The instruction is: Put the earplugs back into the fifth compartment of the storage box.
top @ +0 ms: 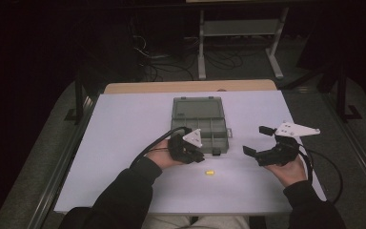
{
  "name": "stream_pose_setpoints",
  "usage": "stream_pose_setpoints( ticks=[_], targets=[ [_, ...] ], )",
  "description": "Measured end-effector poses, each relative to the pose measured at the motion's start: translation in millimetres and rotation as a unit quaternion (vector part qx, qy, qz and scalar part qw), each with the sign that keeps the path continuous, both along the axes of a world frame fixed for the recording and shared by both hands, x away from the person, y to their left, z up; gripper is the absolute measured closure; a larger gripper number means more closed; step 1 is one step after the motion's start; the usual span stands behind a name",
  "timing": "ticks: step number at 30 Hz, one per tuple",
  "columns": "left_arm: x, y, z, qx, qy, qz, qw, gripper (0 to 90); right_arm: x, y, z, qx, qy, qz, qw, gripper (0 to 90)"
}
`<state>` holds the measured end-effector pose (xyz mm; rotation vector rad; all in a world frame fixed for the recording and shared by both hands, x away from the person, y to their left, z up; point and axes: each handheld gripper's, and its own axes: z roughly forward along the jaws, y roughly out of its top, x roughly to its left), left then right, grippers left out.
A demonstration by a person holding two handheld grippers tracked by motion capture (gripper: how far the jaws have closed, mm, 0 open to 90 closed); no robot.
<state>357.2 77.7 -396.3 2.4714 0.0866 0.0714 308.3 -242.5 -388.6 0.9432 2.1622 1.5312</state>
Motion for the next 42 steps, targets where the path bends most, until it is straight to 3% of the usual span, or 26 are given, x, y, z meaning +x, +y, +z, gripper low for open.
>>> stream_pose_setpoints(
  ticks=[6, 19, 25, 32, 42],
  targets=[
    [3.5, 7.7, 13.2, 0.005, -0.001, 0.002, 1.0000, 81.7, 0.0, -0.4, 0.0, 0.001, 0.000, -0.001, 1.0000, 0.0],
    [18.2, 38.8, 48.8, -0.033, -0.023, 0.045, 0.9982, 82.0, 0.3, -0.2, -0.4, 0.001, 0.001, -0.002, 1.0000, 0.0],
    [28.6, 49.3, 50.1, -0.039, -0.025, 0.066, 0.9967, 82.1, 0.7, 1.0, -1.1, -0.003, 0.002, 0.001, 1.0000, 0.0],
    [41.5, 66.7, 48.7, -0.042, -0.042, 0.106, 0.9926, 82.4, 0.9, 0.6, -1.2, -0.002, 0.002, 0.000, 1.0000, 0.0],
    [54.2, 78.6, 29.8, -0.037, -0.030, 0.133, 0.9899, 82.3, 0.7, 0.4, -1.2, -0.003, 0.002, 0.001, 1.0000, 0.0]
  ],
)
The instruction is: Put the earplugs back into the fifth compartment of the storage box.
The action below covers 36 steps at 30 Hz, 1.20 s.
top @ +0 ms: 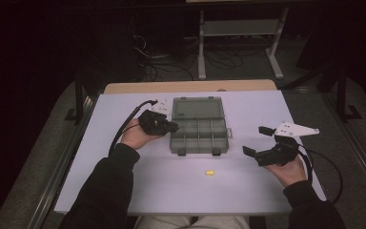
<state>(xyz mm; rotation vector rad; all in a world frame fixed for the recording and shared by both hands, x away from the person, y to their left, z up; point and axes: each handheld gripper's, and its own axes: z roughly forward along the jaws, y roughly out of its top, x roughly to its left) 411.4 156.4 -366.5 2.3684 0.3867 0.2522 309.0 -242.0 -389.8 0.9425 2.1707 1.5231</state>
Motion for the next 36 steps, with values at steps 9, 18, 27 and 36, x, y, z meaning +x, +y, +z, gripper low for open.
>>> stream_pose_setpoints(
  ticks=[9, 18, 27, 36],
  targets=[
    [5.6, -4.5, -20.1, 0.018, 0.022, -0.001, 0.9996, 81.8, 0.0, 0.1, -0.1, 0.000, 0.001, 0.001, 1.0000, 0.0],
    [9.4, -6.5, -31.3, 0.032, 0.034, 0.007, 0.9989, 79.9, -0.4, -1.4, 0.8, 0.004, -0.002, 0.000, 1.0000, 0.0],
    [9.6, -3.3, -31.3, 0.022, 0.055, 0.014, 0.9982, 63.7, -0.3, -1.0, 0.7, 0.004, -0.001, 0.000, 1.0000, 0.0],
    [0.6, -2.1, -13.6, -0.026, 0.046, 0.009, 0.9986, 44.1, -0.4, -1.2, 0.9, 0.004, -0.002, -0.001, 1.0000, 0.0]
  ],
)
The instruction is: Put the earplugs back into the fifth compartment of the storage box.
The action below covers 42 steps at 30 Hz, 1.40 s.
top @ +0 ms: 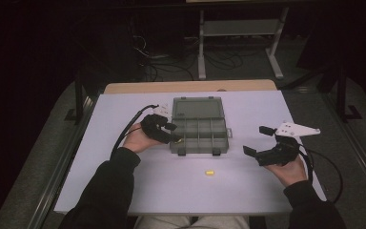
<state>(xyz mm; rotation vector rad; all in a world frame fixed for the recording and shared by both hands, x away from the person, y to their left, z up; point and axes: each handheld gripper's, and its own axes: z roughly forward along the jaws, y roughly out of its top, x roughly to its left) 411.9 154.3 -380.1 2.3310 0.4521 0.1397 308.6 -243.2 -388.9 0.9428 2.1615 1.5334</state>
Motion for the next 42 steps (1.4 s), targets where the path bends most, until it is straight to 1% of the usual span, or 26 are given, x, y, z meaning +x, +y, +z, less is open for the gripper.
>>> stream_pose_setpoints(
  ticks=[2, 4, 15, 17, 18, 21, 23, 28, 29, 34, 37, 39, 42],
  targets=[
    [-2.0, -0.1, 5.7, -0.011, -0.001, 0.000, 0.9999, 40.1, 0.0, -0.2, 0.1, 0.000, 0.000, 0.000, 1.0000, 0.0],
    [-4.1, -0.6, 12.1, -0.016, -0.006, -0.004, 0.9999, 37.7, 0.0, -0.3, 0.1, 0.000, 0.000, -0.001, 1.0000, 0.0],
    [-25.4, -12.7, 44.5, -0.027, -0.038, -0.030, 0.9985, 17.3, -0.5, -0.8, 0.6, 0.002, 0.000, -0.002, 1.0000, 0.0],
    [-29.6, -15.5, 48.8, -0.022, -0.051, -0.032, 0.9980, 16.5, -0.5, -0.9, 0.6, 0.001, 0.000, -0.002, 1.0000, 0.0],
    [-32.1, -17.0, 50.8, -0.023, -0.054, -0.033, 0.9977, 16.5, -0.5, -1.0, 0.6, 0.001, 0.000, -0.003, 1.0000, 0.0],
    [-37.4, -20.8, 55.3, -0.032, -0.054, -0.039, 0.9973, 15.2, -0.5, -1.2, 0.6, 0.002, 0.000, -0.003, 1.0000, 0.0],
    [-40.5, -23.4, 56.8, -0.032, -0.052, -0.041, 0.9973, 13.4, -0.5, -1.3, 0.6, 0.002, 0.000, -0.004, 1.0000, 0.0],
    [-47.3, -29.9, 57.5, -0.027, -0.045, -0.044, 0.9977, 3.1, -0.6, -1.7, 0.8, 0.002, -0.001, -0.004, 1.0000, 0.0],
    [-49.3, -31.9, 57.5, -0.025, -0.045, -0.048, 0.9975, 2.3, -0.5, -1.8, 0.7, 0.002, -0.001, -0.004, 1.0000, 0.0],
    [-57.8, -40.1, 56.1, -0.027, -0.047, -0.058, 0.9968, 0.0, -0.7, -1.9, 0.9, 0.003, -0.001, -0.005, 1.0000, 0.0],
    [-62.5, -45.1, 52.9, -0.036, -0.044, -0.066, 0.9962, 0.0, -1.1, -2.2, 1.2, 0.004, -0.002, -0.005, 1.0000, 0.0],
    [-64.4, -48.2, 49.4, -0.032, -0.043, -0.071, 0.9960, 0.0, -1.2, -2.5, 1.3, 0.004, -0.002, -0.006, 1.0000, 0.0],
    [-67.7, -52.5, 42.8, -0.032, -0.036, -0.075, 0.9960, 0.0, -1.4, -2.7, 1.5, 0.005, -0.002, -0.006, 1.0000, 0.0]
  ],
)
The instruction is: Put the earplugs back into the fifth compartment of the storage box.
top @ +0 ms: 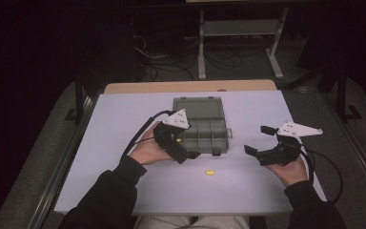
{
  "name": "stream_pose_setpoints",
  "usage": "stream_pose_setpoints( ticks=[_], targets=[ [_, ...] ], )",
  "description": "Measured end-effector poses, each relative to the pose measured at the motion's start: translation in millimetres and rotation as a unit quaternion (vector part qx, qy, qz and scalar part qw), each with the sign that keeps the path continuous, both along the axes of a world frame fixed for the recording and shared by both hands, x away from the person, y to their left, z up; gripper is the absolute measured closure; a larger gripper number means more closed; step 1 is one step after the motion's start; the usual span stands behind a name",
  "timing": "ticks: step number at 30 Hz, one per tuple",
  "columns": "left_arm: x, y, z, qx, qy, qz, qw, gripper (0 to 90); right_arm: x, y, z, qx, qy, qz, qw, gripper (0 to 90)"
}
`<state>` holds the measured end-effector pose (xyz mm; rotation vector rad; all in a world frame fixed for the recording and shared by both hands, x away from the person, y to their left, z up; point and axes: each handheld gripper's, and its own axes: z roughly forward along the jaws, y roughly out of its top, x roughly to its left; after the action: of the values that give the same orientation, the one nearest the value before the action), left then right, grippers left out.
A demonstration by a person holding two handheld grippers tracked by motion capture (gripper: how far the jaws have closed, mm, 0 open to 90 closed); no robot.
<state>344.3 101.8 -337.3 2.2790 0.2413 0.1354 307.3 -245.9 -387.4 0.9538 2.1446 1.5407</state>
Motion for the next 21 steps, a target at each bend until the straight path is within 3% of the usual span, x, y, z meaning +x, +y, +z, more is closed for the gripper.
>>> stream_pose_setpoints(
  ticks=[12, 16, 21],
  targets=[
    [-12.6, -15.2, -19.7, 0.007, 0.009, -0.021, 0.9997, 0.0, 0.2, 0.2, -0.4, -0.002, 0.000, 0.001, 1.0000, 0.0],
    [-17.9, -19.7, -25.1, 0.012, -0.005, -0.025, 0.9996, 0.0, 0.3, 0.4, -0.6, -0.003, 0.001, 0.001, 1.0000, 0.0],
    [-24.8, -25.0, -33.0, 0.020, -0.008, -0.032, 0.9993, 0.0, 0.4, 0.3, -0.7, -0.003, 0.001, 0.001, 1.0000, 0.0]
  ],
)
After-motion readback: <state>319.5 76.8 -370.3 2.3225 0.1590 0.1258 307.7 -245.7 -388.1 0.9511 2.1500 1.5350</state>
